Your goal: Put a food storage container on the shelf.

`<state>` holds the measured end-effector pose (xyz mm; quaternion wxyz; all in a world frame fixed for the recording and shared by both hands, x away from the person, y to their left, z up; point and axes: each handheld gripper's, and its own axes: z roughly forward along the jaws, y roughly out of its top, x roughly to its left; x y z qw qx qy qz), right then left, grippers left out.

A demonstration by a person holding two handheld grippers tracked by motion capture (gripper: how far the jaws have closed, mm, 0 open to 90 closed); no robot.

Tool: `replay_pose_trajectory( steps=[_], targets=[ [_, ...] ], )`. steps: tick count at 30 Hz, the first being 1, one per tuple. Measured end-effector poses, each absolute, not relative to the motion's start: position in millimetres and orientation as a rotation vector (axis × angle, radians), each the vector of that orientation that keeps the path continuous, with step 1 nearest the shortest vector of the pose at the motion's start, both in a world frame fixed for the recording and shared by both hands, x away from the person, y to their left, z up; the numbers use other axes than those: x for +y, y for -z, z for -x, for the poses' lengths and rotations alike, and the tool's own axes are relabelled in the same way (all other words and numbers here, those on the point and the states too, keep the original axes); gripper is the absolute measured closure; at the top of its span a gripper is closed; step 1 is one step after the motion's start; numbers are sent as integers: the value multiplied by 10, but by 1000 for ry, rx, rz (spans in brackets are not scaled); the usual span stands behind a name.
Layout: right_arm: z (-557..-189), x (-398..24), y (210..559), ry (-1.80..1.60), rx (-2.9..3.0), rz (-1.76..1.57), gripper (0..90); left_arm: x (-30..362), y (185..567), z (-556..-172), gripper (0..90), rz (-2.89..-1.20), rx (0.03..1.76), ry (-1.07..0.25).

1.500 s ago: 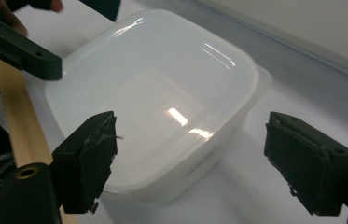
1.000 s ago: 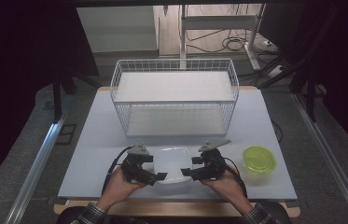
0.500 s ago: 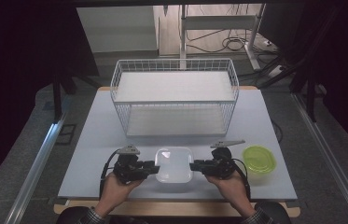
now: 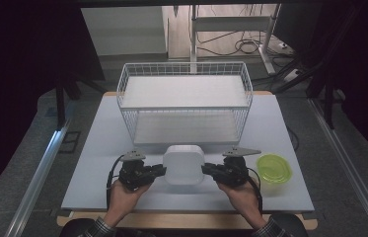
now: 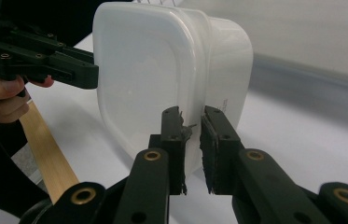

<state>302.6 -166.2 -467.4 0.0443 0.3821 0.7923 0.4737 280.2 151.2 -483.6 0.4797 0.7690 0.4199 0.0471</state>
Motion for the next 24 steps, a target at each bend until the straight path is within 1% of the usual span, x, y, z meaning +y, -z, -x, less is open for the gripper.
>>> replay_pose_trajectory(
  steps=[13, 24],
  targets=[
    [-3124, -1710, 4474, -1516, 2367, -1079, 797, 1468, 4569, -2889, 786, -1884, 979, -201],
    [-3258, -1690, 4165, -1554, 2336, -1032, 797, 1511, 4242, -2979, 786, -1864, 943, -268]
  ],
)
